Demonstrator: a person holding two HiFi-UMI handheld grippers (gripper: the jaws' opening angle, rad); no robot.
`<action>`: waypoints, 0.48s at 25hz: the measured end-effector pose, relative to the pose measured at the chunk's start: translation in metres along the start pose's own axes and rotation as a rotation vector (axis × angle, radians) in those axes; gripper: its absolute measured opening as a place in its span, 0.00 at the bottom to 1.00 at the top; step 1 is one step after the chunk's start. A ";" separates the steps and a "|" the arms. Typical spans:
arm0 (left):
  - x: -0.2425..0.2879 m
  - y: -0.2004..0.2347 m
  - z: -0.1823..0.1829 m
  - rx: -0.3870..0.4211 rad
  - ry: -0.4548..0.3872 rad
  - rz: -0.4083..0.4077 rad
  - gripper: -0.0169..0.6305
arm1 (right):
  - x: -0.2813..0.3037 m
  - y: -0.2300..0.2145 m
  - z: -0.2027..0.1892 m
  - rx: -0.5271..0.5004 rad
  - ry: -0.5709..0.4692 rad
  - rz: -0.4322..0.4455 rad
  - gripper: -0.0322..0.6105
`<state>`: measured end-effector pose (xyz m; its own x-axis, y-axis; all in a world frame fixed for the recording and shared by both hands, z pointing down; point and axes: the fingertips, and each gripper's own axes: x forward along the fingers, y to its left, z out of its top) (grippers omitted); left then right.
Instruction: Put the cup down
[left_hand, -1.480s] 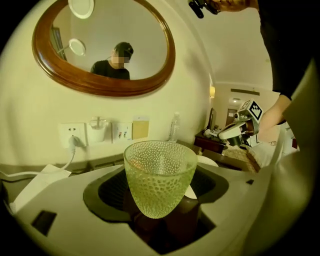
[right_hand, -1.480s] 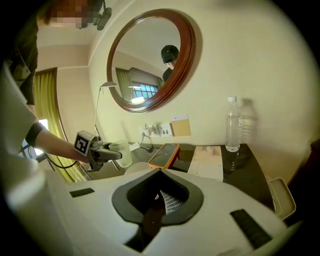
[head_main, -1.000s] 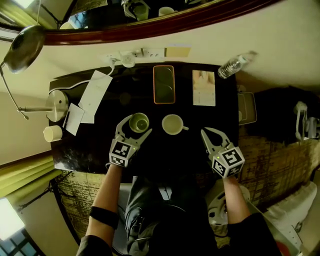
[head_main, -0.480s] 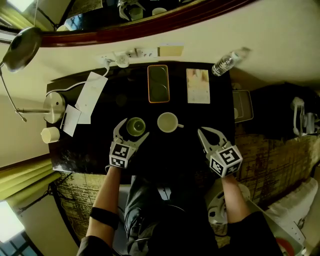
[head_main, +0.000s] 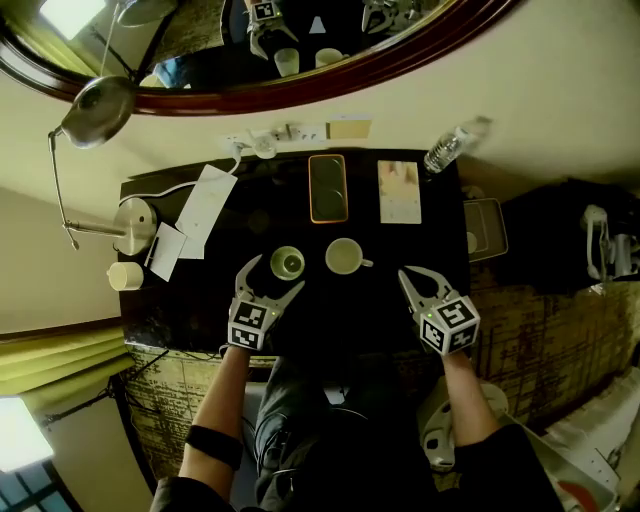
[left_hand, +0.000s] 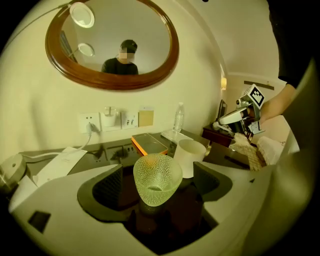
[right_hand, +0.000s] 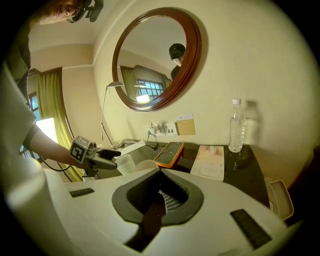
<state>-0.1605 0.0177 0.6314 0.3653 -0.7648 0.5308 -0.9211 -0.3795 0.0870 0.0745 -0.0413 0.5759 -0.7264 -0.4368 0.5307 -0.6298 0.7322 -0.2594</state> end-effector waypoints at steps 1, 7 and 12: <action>-0.007 -0.002 0.004 0.002 0.002 -0.001 0.70 | -0.001 0.002 0.002 0.001 0.001 0.002 0.07; -0.049 -0.011 0.037 -0.003 -0.021 0.007 0.49 | -0.009 -0.001 0.014 -0.011 0.015 -0.017 0.07; -0.079 -0.008 0.058 -0.016 -0.037 0.041 0.18 | -0.015 0.000 0.035 -0.023 0.003 -0.031 0.07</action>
<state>-0.1739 0.0507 0.5396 0.3317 -0.7986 0.5023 -0.9373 -0.3395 0.0793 0.0763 -0.0533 0.5393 -0.7059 -0.4578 0.5405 -0.6453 0.7304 -0.2241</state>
